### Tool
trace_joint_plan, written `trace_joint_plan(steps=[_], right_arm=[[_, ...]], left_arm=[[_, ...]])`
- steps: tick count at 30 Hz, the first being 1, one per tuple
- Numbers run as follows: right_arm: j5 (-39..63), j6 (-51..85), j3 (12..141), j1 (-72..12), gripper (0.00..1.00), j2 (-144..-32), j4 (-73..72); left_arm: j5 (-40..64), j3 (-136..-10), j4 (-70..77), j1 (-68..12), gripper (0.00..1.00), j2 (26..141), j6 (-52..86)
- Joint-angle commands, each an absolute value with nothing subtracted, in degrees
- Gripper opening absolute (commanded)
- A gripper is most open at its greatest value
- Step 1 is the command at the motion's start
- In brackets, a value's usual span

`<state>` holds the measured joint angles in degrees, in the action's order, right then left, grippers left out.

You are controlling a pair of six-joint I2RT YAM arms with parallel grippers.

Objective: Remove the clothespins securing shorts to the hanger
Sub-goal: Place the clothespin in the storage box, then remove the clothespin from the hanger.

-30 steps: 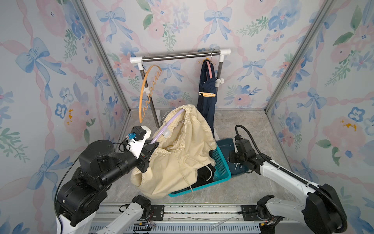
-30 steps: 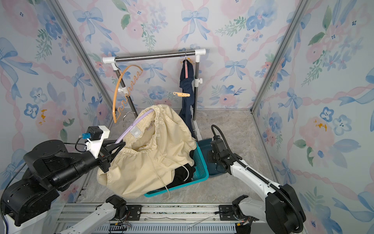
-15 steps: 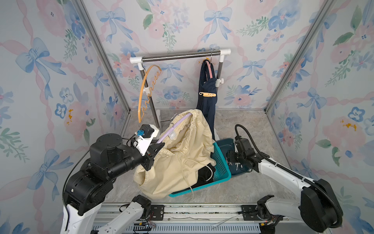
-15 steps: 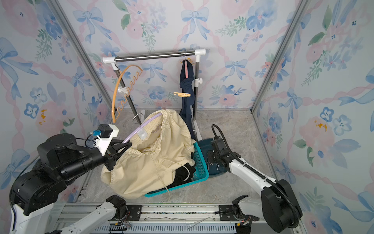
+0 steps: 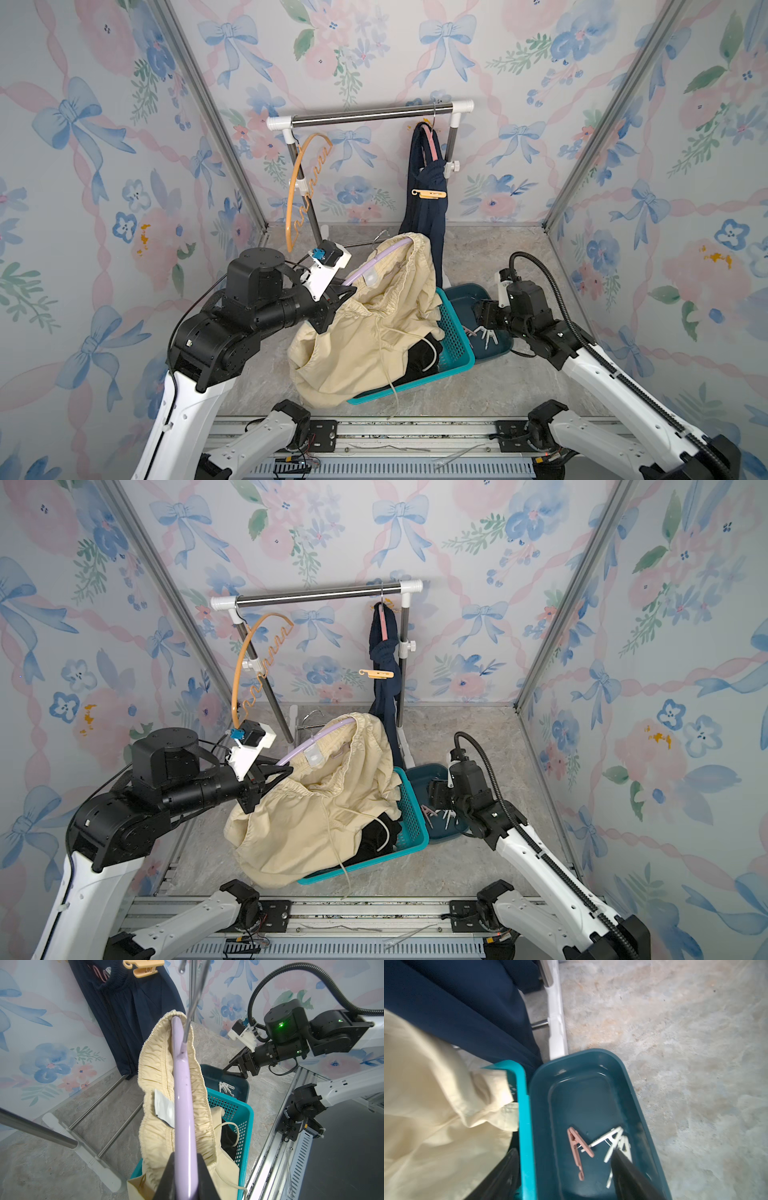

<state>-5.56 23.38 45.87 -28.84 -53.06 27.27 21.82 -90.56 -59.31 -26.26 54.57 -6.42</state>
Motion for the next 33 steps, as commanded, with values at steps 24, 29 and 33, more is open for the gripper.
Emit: trace_joint_plan(steps=[24, 29, 33], right_arm=[[-5.23, 16.17, 60.77, -52.38, 0.66, -47.61, 18.99], [-5.12, 13.06, 64.8, -54.95, 0.65, -51.0, 17.35], [-6.88, 9.81, 65.08, -56.45, 0.64, -52.61, 12.53]], left_arm=[[23.28, -84.19, -43.45, -39.64, 0.0, 60.9, -1.75], [22.2, -84.12, -42.52, -41.51, 0.0, 62.31, -1.52], [21.99, -83.75, -41.79, -42.09, 0.0, 62.1, -1.34]])
